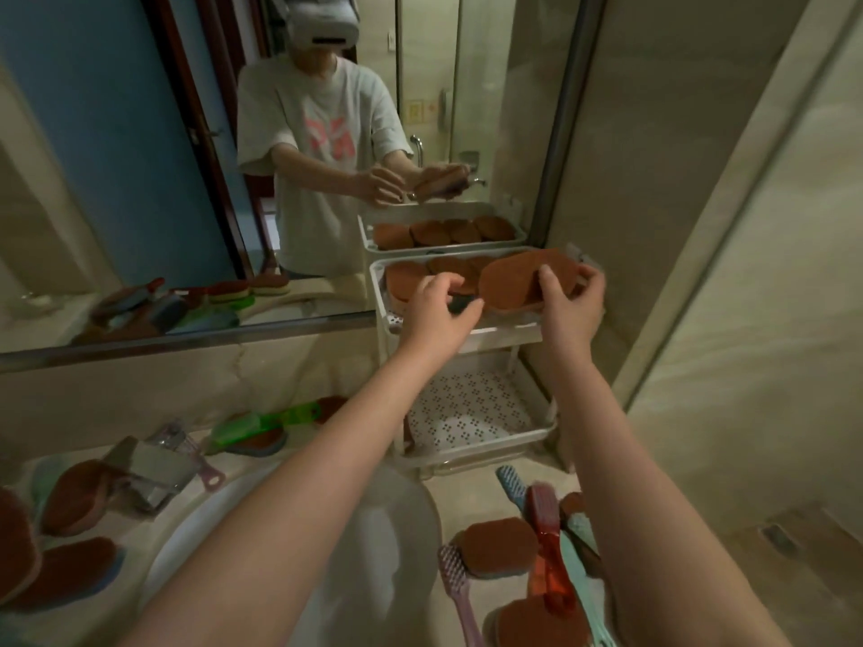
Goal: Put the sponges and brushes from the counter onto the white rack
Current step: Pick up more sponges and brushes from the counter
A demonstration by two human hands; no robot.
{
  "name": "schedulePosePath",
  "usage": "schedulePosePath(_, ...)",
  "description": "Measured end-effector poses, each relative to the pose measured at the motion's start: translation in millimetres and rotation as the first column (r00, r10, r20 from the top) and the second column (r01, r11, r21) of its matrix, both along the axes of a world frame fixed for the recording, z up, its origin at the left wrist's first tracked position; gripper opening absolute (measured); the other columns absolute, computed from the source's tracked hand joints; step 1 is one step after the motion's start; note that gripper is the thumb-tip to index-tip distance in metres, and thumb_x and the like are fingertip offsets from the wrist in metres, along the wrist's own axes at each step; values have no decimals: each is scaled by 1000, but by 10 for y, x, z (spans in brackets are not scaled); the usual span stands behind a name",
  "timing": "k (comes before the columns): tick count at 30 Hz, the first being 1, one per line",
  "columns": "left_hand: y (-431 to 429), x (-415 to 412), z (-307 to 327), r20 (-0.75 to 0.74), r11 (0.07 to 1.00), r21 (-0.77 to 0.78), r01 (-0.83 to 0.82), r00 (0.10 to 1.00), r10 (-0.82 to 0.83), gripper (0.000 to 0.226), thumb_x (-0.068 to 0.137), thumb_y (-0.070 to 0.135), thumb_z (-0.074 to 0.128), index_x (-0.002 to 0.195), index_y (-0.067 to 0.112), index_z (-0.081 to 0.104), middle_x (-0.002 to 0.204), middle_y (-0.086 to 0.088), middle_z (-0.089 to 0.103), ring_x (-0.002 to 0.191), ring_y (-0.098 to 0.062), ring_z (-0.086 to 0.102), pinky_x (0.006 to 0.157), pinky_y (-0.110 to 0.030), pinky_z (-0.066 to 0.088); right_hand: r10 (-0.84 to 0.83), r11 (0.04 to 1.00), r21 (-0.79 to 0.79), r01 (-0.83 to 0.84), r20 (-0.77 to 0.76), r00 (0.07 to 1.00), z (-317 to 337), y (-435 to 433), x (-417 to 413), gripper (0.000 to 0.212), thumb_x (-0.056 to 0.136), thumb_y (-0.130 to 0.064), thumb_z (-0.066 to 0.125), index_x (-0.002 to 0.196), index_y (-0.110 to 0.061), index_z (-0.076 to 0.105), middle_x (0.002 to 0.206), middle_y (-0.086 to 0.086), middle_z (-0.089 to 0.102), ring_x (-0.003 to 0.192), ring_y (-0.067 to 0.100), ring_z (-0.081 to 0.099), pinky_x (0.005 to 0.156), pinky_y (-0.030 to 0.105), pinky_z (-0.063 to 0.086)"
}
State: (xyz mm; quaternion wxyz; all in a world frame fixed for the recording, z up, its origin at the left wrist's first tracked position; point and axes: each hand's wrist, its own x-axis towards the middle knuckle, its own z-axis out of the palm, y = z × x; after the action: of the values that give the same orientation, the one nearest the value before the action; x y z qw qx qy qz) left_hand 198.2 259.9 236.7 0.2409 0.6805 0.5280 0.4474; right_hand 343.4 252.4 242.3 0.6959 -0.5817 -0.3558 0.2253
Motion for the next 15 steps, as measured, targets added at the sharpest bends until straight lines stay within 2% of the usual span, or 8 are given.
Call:
schedulePosePath(3,60,-15,-104,-189,1000,18,17,982,-13,37,88,26,59,121,11,55,128,-4,49,114,-19,51,92,-24,40,-82,987,-111,113,253,964,-43,177,73,39,84,-29,65,116,-10,53,115,8,59,105,24,57,81,20,40)
schedulePosePath(5,79,-6,-131,-266,999,16,34,964,-28,37,88,27,59,122,12,55,129,-4,49,117,-20,48,95,-29,40,-110,955,-199,222,456,883,-74,258,93,46,82,-34,62,120,-10,52,121,11,57,112,30,54,94,37,39)
schedulePosePath(7,95,8,-129,-312,999,3,33,949,-31,36,88,29,58,120,12,56,128,-5,49,118,-20,48,95,-30,40,-114,890,-309,335,562,820,-75,283,116,54,82,-38,59,126,-9,48,127,14,53,119,35,47,99,47,34)
schedulePosePath(9,101,9,-127,-338,1000,-2,14,941,-14,34,88,29,57,118,12,57,126,-5,51,117,-20,48,93,-30,39,-100,833,-373,409,624,775,-97,272,149,55,81,-37,61,126,-8,47,131,17,47,123,37,39,97,49,32)
schedulePosePath(11,109,3,-131,-335,1000,-5,11,942,-12,33,88,28,56,116,11,58,124,-5,51,116,-20,48,92,-29,38,-77,825,-351,443,707,703,-165,244,157,52,79,-29,64,124,-9,47,131,17,43,123,37,37,96,48,32)
schedulePosePath(13,118,-7,-125,-301,1000,-9,10,953,-12,28,88,25,57,112,10,60,121,-5,52,113,-20,49,91,-27,37,-67,867,-276,416,762,644,-257,229,130,46,79,-25,64,121,-12,51,128,15,46,120,36,40,97,48,31)
schedulePosePath(15,124,-14,-119,-264,1000,16,4,965,0,23,87,21,58,107,10,62,118,-5,53,112,-20,48,90,-24,36,-107,930,-131,344,798,593,-355,228,88,34,79,-25,64,111,-15,62,118,13,55,115,35,47,99,48,30)
